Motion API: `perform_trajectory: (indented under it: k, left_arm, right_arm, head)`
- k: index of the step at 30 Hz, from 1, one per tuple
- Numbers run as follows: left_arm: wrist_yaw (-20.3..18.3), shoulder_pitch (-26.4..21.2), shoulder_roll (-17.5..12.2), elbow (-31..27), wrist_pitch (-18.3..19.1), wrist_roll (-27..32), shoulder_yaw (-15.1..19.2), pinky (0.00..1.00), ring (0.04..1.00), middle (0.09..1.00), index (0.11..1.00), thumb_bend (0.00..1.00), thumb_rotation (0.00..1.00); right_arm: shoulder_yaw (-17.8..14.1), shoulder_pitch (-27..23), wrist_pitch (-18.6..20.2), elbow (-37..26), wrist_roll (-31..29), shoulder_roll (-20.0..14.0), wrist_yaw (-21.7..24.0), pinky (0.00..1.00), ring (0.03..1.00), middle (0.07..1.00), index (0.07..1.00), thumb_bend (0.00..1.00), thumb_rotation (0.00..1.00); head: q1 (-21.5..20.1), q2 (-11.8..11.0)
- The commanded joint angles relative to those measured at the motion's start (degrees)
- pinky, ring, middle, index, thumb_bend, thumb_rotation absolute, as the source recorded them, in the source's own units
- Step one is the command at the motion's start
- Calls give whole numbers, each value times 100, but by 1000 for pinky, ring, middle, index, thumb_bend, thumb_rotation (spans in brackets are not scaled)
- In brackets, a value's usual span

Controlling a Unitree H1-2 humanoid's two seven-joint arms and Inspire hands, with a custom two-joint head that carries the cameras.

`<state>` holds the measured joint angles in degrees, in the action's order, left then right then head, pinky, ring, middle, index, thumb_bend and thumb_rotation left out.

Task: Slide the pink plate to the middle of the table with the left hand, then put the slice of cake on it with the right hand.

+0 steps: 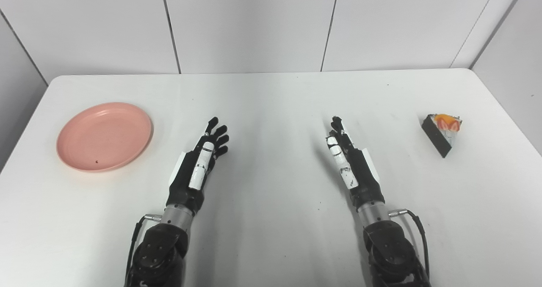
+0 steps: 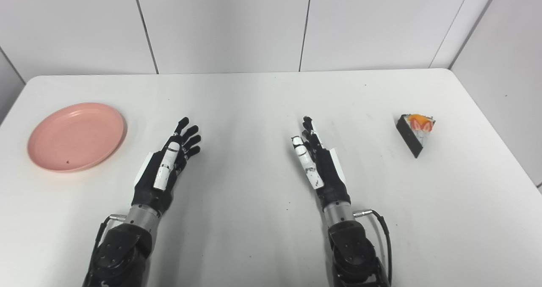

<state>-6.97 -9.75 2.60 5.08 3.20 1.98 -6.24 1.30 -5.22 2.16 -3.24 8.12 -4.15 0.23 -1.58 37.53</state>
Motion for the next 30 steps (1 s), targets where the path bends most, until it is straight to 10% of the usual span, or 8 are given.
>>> perform_trajectory:
  k: [1, 26, 30]
  left_arm:
    - [20, -50, -12, 94, 217, -58, -20, 915, 928, 946, 958, 379, 1000]
    - [10, -49, -4, 101, 219, -36, -18, 918, 930, 946, 960, 388, 1000]
    - [72, -65, 105, 220, 140, -129, -104, 927, 935, 950, 964, 379, 1000]
  right_arm:
    - [8, -138, -94, -136, -2, -12, -7, 943, 960, 980, 982, 237, 1000]
    - [16, -142, -152, -96, -3, -45, -3, 947, 961, 980, 982, 255, 1000]
    - [-80, -111, -70, -127, -168, -136, 71, 954, 969, 986, 984, 229, 1000]
  head:
    - [17, -7]
    - [54, -5]
    - [936, -182]
